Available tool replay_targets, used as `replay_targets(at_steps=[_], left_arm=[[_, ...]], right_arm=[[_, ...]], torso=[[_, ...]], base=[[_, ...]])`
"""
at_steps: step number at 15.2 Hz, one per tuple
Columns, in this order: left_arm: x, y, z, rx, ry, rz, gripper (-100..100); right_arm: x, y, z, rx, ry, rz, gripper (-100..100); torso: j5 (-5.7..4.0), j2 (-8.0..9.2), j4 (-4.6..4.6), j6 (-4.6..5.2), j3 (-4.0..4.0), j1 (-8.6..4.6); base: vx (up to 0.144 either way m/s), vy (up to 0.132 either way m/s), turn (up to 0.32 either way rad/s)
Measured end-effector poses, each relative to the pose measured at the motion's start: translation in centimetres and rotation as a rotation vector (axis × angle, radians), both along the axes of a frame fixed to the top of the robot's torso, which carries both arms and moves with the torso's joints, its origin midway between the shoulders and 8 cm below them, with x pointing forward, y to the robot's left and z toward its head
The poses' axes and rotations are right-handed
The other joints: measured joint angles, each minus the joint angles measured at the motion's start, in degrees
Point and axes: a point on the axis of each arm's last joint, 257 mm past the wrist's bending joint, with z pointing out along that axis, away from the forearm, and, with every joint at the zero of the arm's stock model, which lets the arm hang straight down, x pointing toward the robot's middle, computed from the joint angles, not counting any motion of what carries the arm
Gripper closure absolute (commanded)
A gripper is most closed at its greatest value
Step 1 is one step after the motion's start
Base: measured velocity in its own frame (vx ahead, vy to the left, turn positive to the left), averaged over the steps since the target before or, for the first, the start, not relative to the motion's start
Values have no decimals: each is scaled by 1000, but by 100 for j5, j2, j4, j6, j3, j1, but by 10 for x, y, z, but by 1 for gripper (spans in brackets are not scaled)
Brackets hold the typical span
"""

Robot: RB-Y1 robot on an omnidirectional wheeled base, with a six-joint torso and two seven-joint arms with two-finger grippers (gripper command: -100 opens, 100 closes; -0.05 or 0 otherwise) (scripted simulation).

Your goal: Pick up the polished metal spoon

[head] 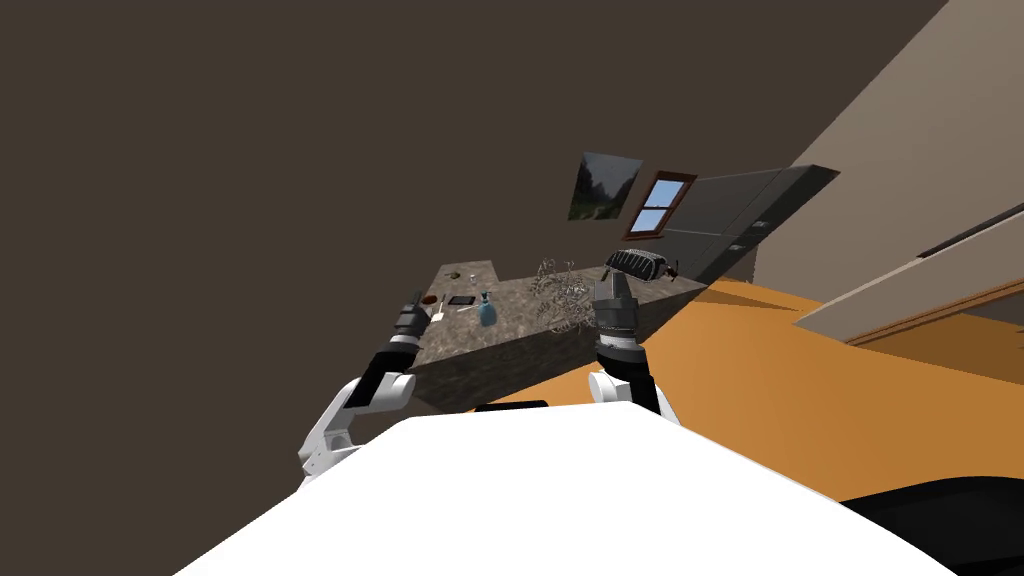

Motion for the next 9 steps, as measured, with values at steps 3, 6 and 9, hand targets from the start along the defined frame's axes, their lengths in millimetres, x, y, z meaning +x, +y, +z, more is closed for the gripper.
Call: replay_targets(at_steps=[3, 6, 9], left_arm=[[7, 19, -20, 20, 70, 26, -100], [15, 39, -37, 38, 137, 57, -100], [20, 55, -51, 47, 194, 84, -100]], right_arm=[[0, 0, 0, 0, 0, 0, 0], [0, 0, 0, 0, 0, 0, 0], [0, 0, 0, 0, 0, 0, 0]], torso=[[-1, 3, 0, 1, 2, -6], [-1, 4, 1, -1, 2, -5], [0, 0, 1, -4, 1, 4]], base=[[-34, -48, -178], [-31, -43, -155], [-19, -27, -123]])
